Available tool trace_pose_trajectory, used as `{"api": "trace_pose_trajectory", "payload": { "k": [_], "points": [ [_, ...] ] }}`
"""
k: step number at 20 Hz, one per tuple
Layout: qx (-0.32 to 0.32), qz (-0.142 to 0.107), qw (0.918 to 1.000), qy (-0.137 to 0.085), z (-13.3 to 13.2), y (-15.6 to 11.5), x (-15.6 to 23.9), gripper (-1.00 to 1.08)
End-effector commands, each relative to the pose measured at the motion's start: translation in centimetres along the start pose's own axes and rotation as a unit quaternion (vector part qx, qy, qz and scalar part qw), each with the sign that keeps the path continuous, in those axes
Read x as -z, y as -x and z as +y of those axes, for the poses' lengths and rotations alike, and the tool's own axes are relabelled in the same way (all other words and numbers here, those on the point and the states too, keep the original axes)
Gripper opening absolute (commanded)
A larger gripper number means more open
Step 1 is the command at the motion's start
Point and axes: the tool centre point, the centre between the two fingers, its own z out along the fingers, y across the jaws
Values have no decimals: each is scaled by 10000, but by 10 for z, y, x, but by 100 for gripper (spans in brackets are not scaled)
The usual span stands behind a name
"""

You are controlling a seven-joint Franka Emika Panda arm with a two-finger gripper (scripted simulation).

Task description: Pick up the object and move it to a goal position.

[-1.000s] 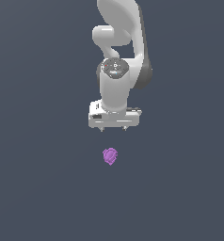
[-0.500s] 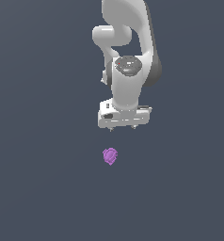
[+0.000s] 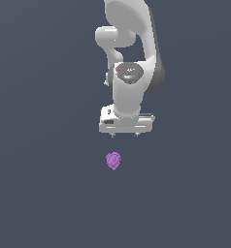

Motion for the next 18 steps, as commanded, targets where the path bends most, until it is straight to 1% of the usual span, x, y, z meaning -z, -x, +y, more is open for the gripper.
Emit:
{"api": "trace_pose_trajectory", "payload": {
  "k": [1,5,8,11,18],
  "points": [
    [-220,2,9998,-3,3,-5,-4,100],
    [-691,12,9976,-7,11,-14,-13,100],
    [-1127,22,9936,-5,17,-23,-22,100],
    [-1598,35,9871,2,25,-32,-32,100],
    [-2503,70,9681,31,41,-49,-52,100]
  ]
}}
